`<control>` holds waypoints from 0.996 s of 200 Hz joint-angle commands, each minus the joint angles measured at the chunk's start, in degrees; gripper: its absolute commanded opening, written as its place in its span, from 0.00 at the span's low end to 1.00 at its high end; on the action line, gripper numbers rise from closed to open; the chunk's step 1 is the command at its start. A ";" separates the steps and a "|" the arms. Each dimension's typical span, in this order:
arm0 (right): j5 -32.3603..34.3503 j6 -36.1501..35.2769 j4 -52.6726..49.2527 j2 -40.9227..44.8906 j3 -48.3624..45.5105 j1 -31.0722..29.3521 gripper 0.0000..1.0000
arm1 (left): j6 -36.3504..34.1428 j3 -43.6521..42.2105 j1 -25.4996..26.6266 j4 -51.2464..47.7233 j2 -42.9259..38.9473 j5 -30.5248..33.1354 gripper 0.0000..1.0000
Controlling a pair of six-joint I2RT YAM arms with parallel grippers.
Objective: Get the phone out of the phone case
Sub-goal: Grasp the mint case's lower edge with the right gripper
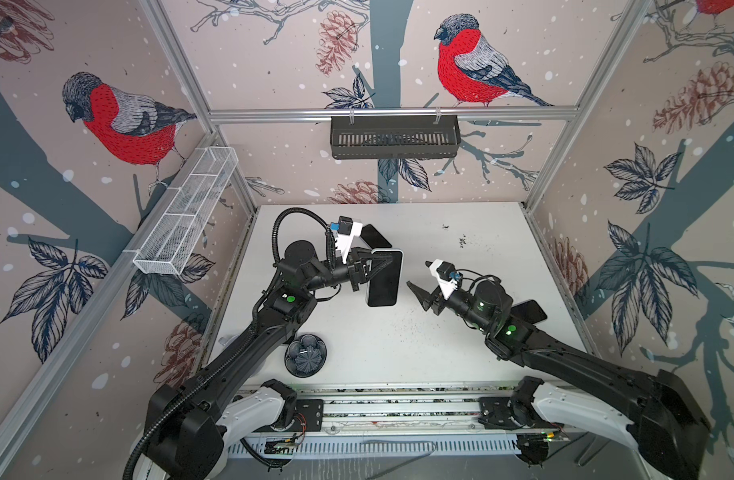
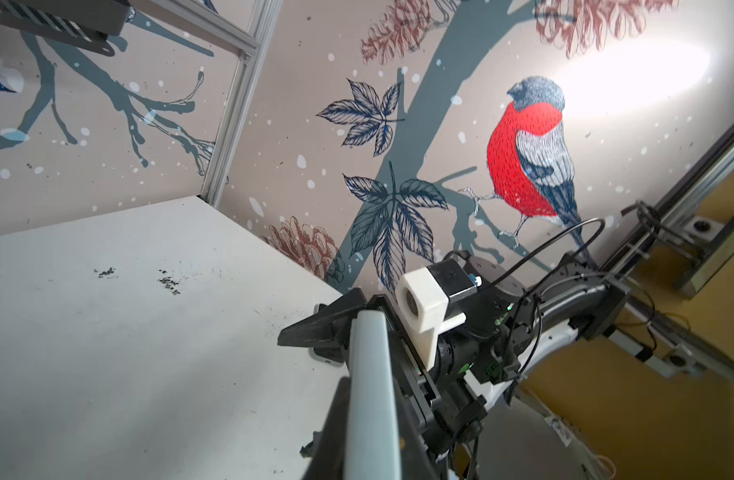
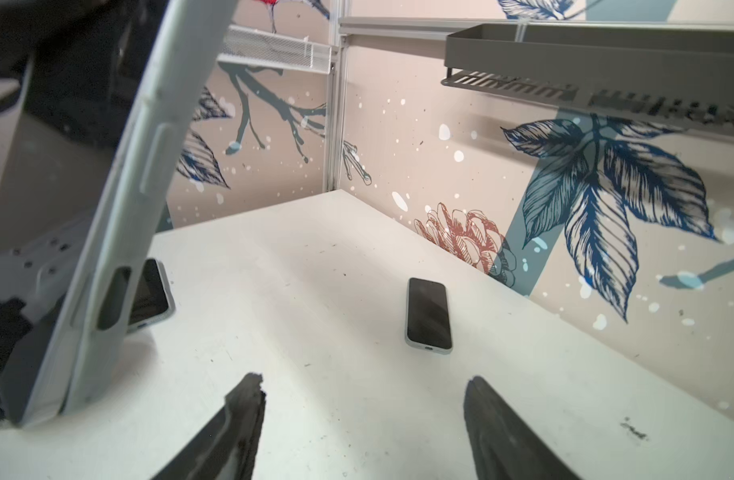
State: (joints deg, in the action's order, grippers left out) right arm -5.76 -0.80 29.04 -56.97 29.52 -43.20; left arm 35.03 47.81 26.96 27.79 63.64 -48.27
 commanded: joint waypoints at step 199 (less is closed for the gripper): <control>-28.46 34.79 12.86 0.52 -4.56 2.27 0.78 | 33.70 -4.24 -0.15 31.79 7.94 7.93 0.00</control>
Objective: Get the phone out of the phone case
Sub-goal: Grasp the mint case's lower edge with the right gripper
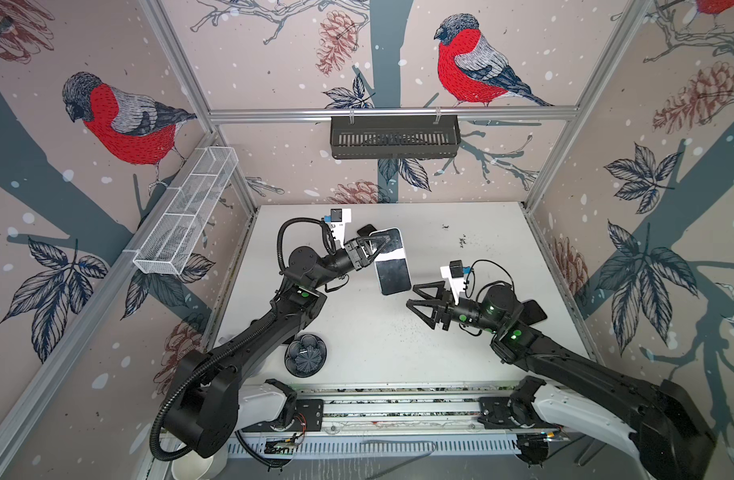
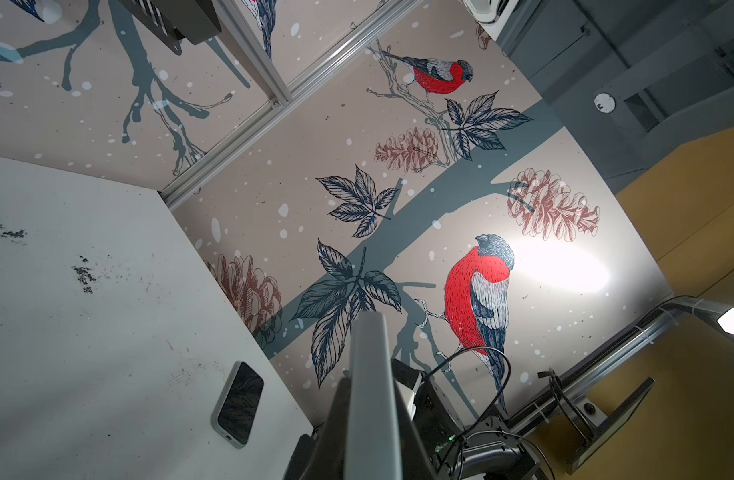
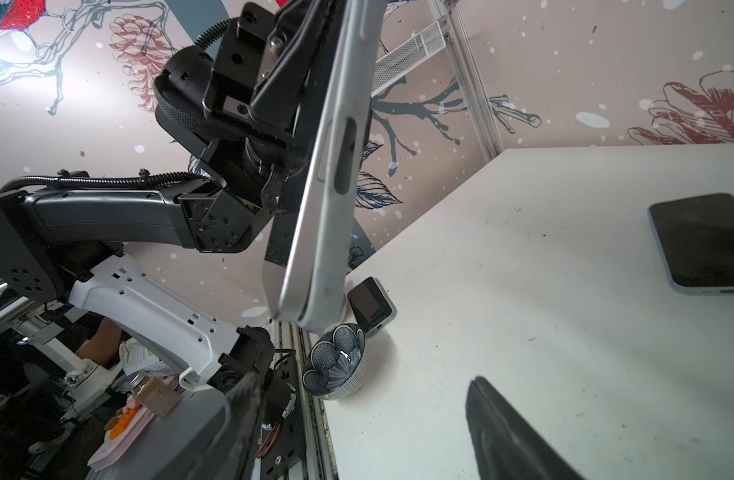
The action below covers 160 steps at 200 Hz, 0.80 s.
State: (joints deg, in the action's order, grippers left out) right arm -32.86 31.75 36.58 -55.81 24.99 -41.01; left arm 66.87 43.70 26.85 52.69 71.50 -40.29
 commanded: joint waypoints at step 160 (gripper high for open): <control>-2.63 5.58 11.13 -7.35 2.16 1.20 0.78 | 2.19 -1.13 0.69 10.22 0.09 -0.51 0.00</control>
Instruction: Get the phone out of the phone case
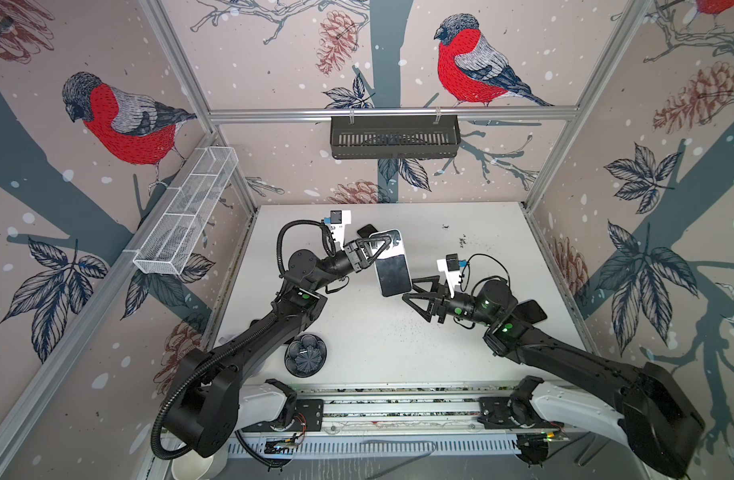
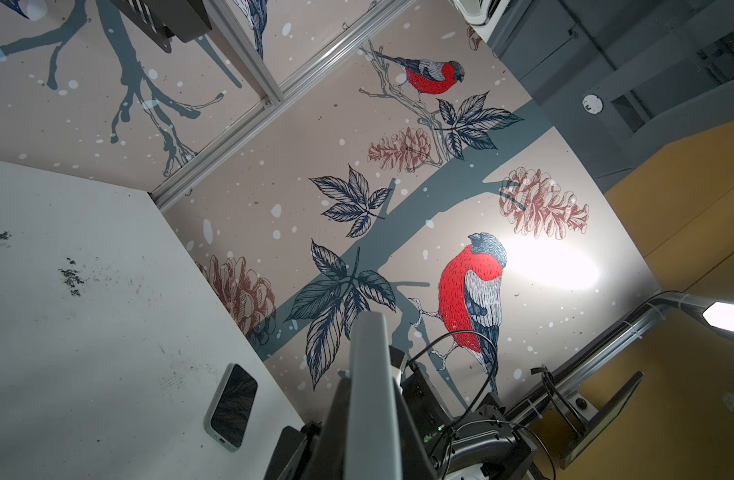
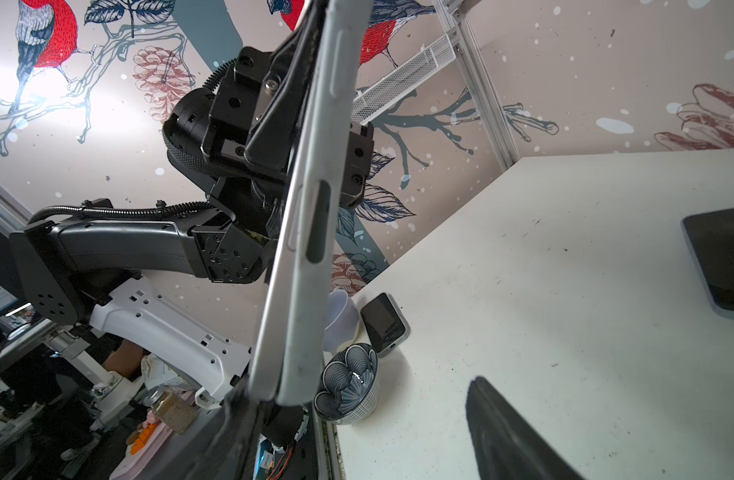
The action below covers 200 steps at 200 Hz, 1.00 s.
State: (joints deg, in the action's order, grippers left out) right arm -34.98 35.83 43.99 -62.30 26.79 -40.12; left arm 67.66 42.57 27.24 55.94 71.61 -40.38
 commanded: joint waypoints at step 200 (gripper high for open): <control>-4.10 9.19 11.26 -4.18 -0.04 3.12 0.53 | -1.33 -0.59 2.65 6.58 3.27 -0.15 0.00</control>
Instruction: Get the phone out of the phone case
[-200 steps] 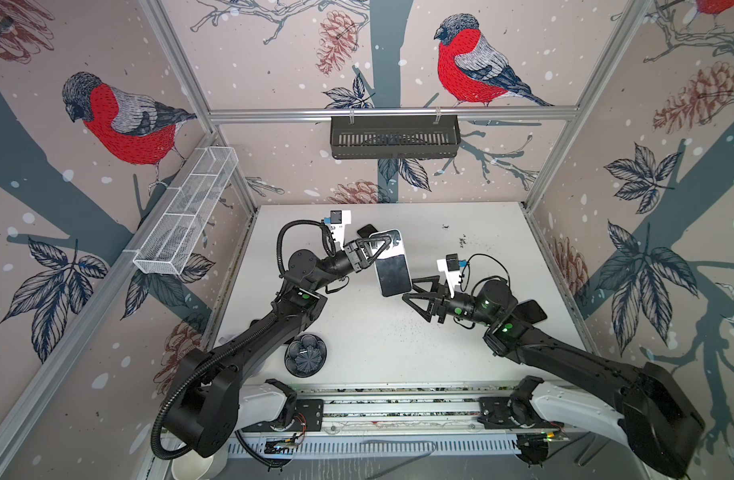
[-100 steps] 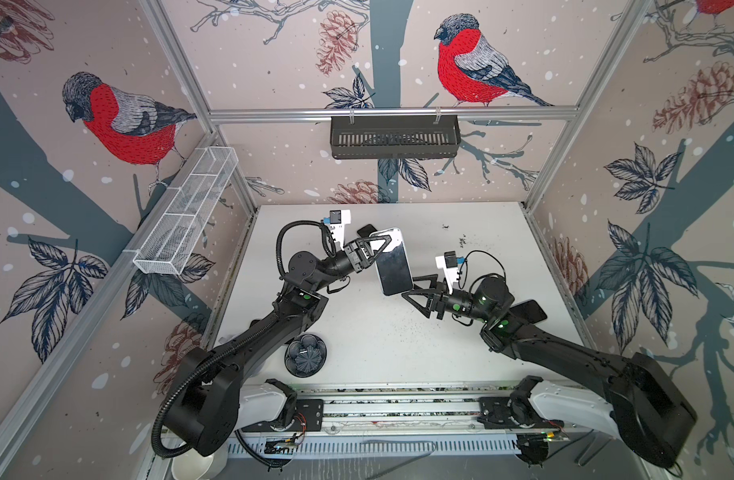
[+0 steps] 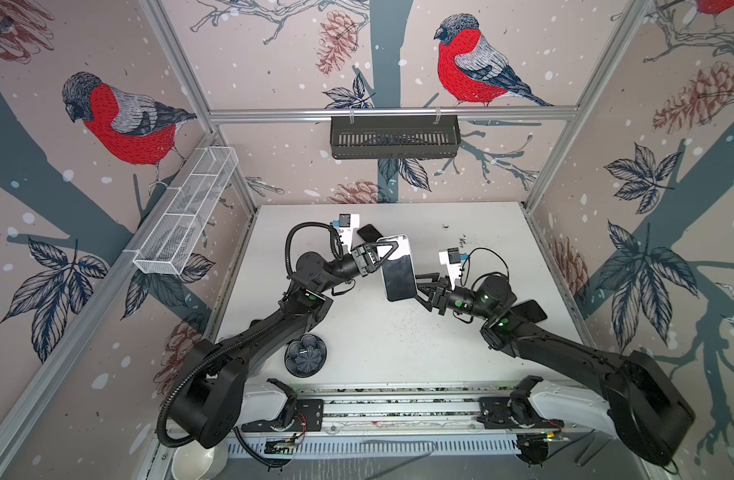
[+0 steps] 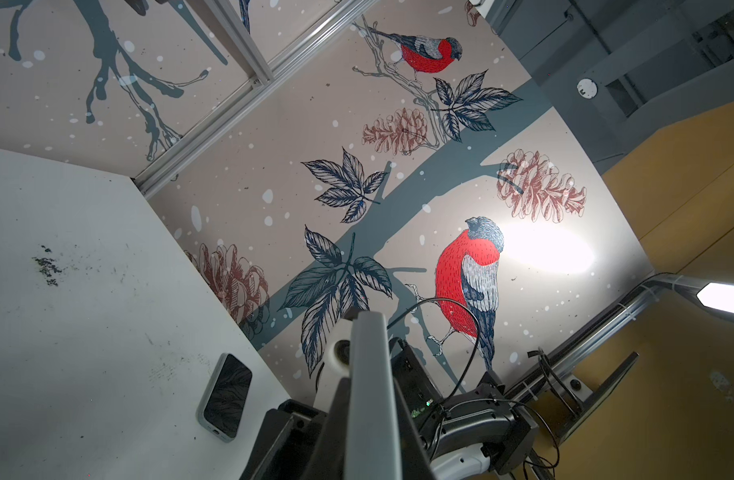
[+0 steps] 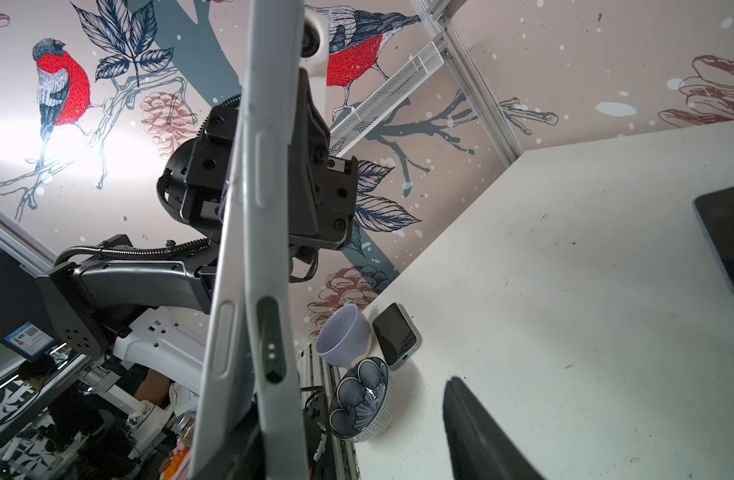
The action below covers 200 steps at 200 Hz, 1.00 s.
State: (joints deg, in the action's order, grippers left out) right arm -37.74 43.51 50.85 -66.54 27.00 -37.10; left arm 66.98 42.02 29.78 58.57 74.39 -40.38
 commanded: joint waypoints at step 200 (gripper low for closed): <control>1.44 18.50 -5.33 1.45 -8.63 3.85 0.01 | -17.56 -0.40 1.34 -13.85 9.90 13.79 0.95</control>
State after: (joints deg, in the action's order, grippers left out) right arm -37.21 58.78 43.33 -65.52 19.66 -34.54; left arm 57.71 40.14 30.61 52.88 86.70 -31.29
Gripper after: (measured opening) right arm 0.083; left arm 0.912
